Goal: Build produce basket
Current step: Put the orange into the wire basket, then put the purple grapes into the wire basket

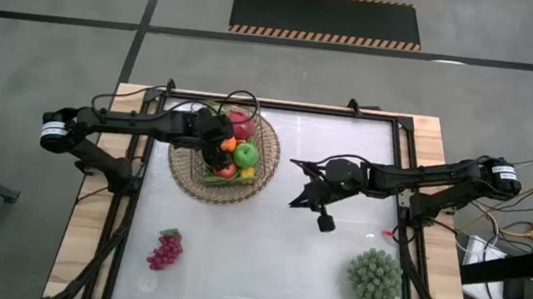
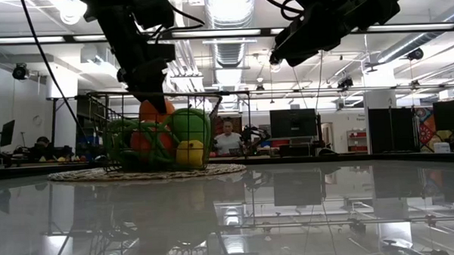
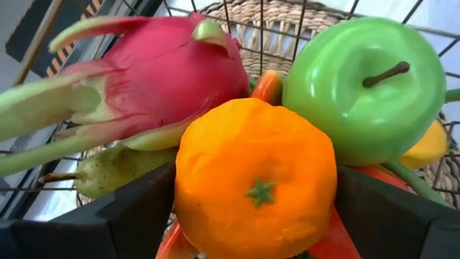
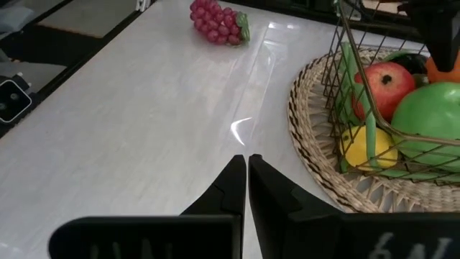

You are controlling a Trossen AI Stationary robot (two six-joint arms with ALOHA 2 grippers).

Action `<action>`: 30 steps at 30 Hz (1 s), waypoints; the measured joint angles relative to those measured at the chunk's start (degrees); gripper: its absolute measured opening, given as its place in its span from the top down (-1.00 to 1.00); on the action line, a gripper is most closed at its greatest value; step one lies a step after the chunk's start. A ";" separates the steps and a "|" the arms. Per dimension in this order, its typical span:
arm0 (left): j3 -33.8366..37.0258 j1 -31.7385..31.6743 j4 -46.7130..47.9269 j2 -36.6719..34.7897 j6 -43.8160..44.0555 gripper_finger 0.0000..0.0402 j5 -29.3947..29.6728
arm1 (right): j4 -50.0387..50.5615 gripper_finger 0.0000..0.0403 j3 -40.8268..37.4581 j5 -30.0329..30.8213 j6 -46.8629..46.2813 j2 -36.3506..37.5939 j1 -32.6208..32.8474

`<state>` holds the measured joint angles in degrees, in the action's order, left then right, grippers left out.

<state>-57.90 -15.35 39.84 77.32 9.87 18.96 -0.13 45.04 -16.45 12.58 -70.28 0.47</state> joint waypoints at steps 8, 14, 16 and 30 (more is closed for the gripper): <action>-1.00 0.06 0.11 -1.78 -2.05 -0.69 -0.08 | -1.03 0.96 0.00 0.00 -0.33 0.00 0.00; -1.95 0.41 0.05 -4.63 -3.19 -0.70 -0.35 | -1.03 0.96 0.00 0.00 -1.12 0.00 0.00; -2.07 0.55 0.03 -5.81 -3.17 -0.70 -0.40 | -1.03 0.96 0.00 0.00 -1.11 0.00 0.00; 1.21 22.50 -7.13 -11.96 12.03 -0.70 -2.05 | -1.47 0.96 -0.09 0.00 -0.59 -0.02 0.00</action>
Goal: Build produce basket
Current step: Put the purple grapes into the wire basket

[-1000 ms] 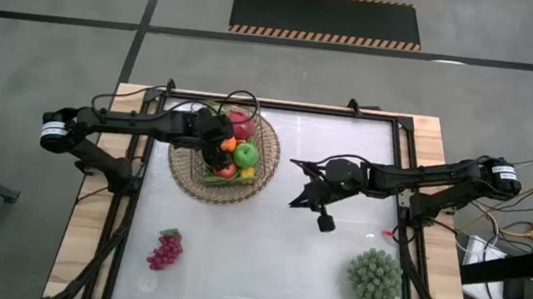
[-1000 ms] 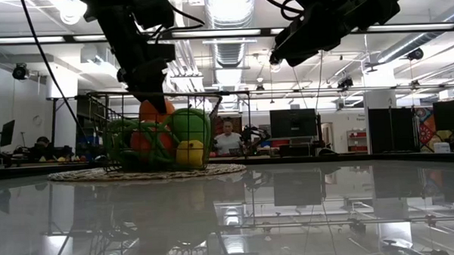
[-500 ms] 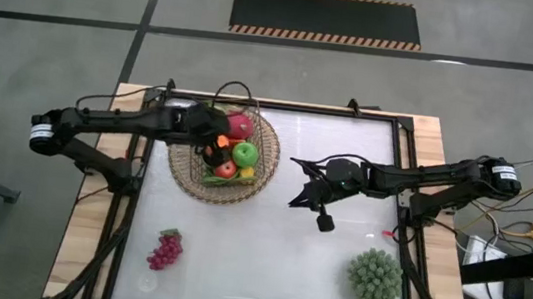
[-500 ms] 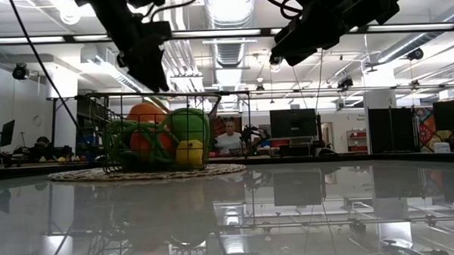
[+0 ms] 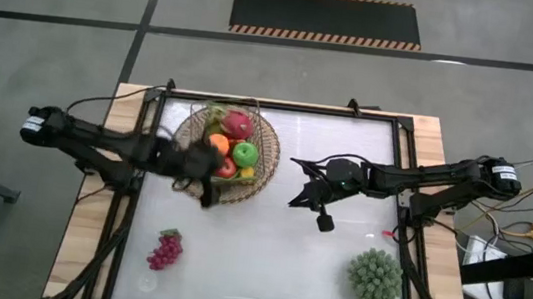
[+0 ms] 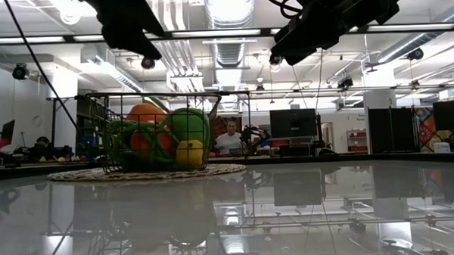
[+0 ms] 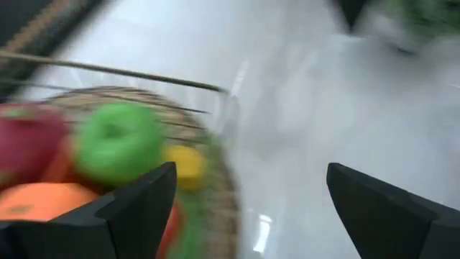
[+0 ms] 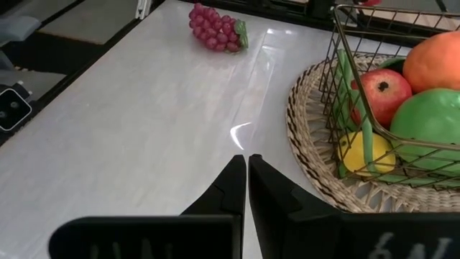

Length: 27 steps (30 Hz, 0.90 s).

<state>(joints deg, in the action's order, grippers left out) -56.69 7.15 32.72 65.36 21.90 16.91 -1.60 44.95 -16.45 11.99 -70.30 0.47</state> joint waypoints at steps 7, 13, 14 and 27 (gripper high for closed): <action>0.04 15.61 1.58 4.65 15.91 -0.70 -1.07 | -0.46 0.96 0.00 0.00 -0.44 0.00 0.00; 0.05 24.48 11.03 10.68 43.57 -0.70 -4.99 | -0.44 0.96 -0.04 0.00 -0.66 -0.04 0.00; -0.02 25.52 13.19 11.79 47.99 -0.70 -6.70 | -0.46 0.96 -0.04 0.00 -0.82 -0.04 0.00; -1.38 32.03 26.23 20.12 66.63 -0.70 -24.75 | -1.17 0.96 -0.09 0.00 -0.93 -0.07 0.00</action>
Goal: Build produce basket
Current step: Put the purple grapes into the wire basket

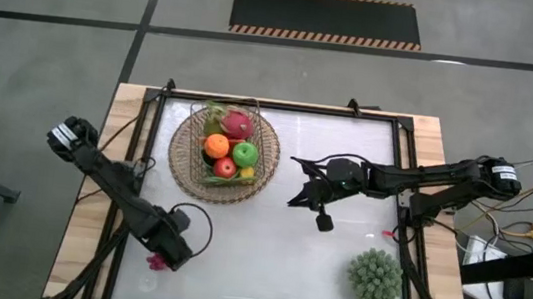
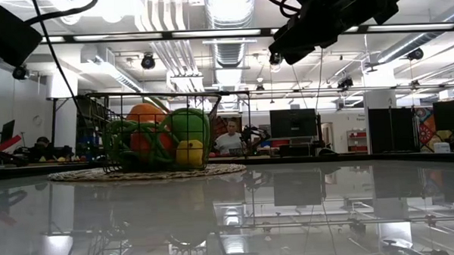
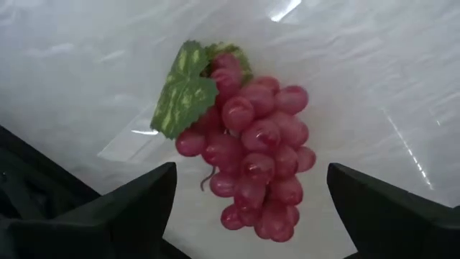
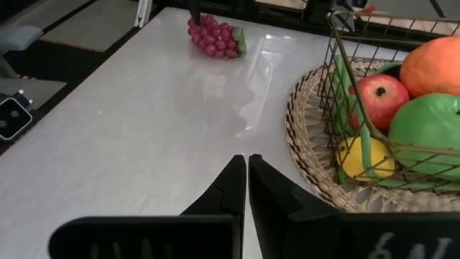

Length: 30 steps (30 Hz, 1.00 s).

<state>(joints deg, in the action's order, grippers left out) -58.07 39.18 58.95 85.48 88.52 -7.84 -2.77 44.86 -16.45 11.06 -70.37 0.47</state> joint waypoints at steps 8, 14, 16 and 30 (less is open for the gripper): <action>-0.19 0.26 -0.07 0.41 -0.36 -0.52 0.20 | -1.08 0.96 0.00 0.00 -0.06 0.00 0.00; 0.23 0.33 -0.42 0.41 -0.35 -0.15 1.23 | -1.01 0.96 0.00 0.00 -0.12 0.00 0.01; 0.27 0.33 -0.55 0.41 -0.34 -0.02 1.44 | -1.00 0.96 0.00 0.00 -0.12 0.00 0.01; 0.31 1.88 -3.94 1.89 0.59 0.58 2.23 | -0.73 0.96 -0.07 0.00 -0.44 -0.02 0.02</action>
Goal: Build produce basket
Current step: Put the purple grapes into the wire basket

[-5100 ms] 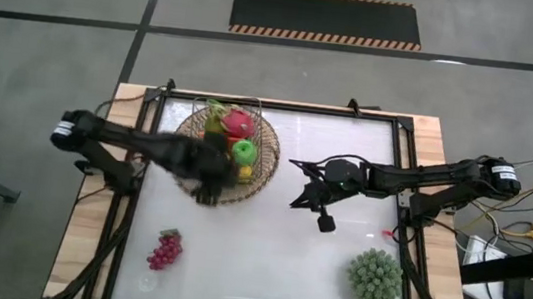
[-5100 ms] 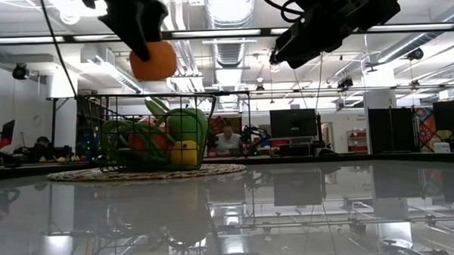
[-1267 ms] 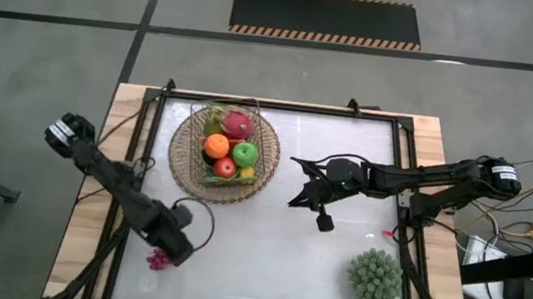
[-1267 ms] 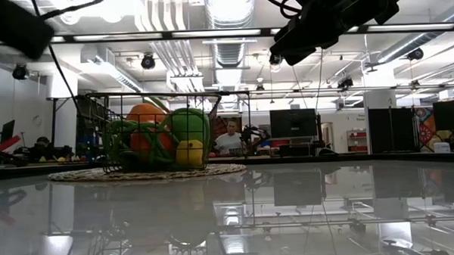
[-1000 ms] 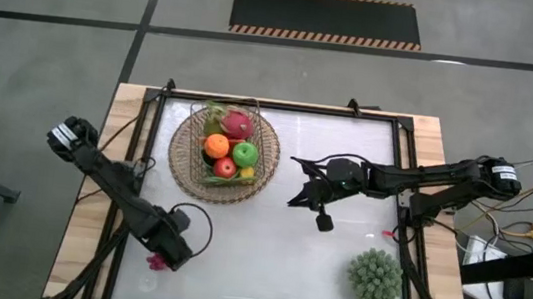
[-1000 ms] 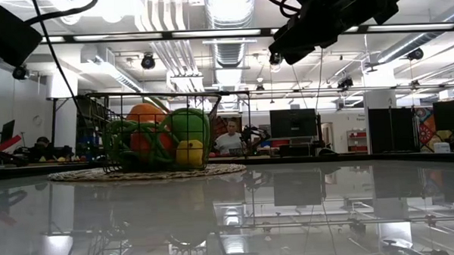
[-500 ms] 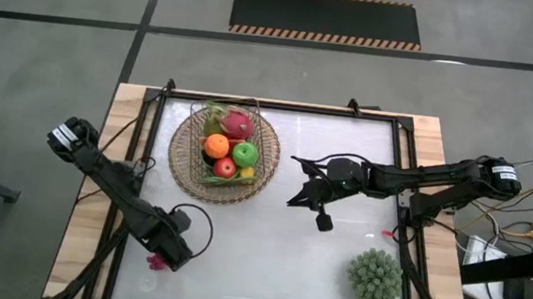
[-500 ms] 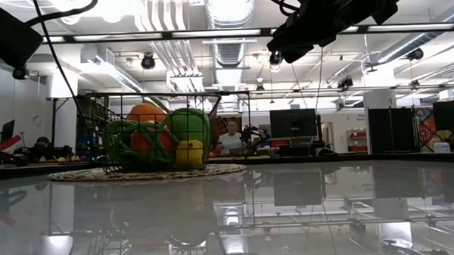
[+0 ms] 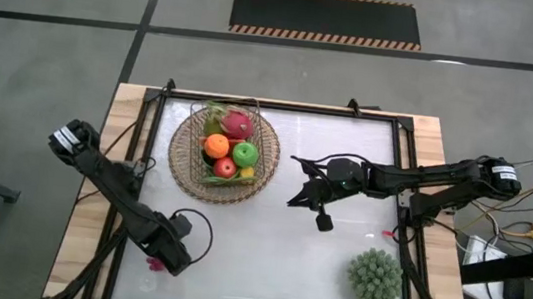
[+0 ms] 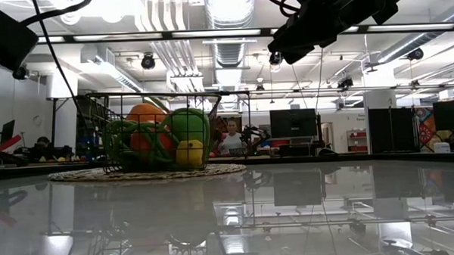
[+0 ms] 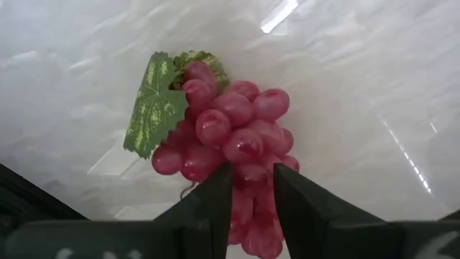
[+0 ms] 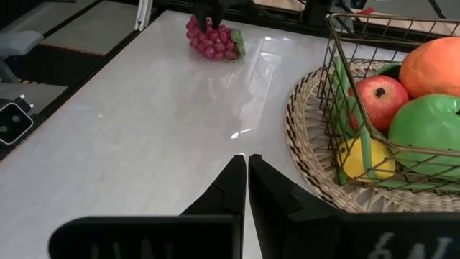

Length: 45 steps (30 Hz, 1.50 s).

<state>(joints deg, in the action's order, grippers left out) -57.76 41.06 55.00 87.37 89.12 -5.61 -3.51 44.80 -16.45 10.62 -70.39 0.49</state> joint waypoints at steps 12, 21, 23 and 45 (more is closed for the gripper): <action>0.04 0.30 -0.54 1.91 -1.19 0.70 -0.08 | 0.07 0.96 0.00 -0.02 -0.64 0.00 0.01; -2.46 0.57 -0.50 1.84 -3.94 0.97 0.45 | 0.07 0.96 0.00 0.00 -0.66 0.00 0.01; -3.89 0.57 -0.46 1.81 -6.33 0.98 2.96 | 0.09 0.96 0.00 0.00 -0.64 0.00 0.01; -12.93 -10.31 -8.02 -7.46 -58.41 1.00 56.25 | 0.17 0.96 -0.04 -0.01 -0.16 0.00 0.01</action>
<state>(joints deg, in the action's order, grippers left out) -70.69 30.75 46.98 79.90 30.71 50.65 -3.34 44.75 -16.46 10.46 -70.39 0.49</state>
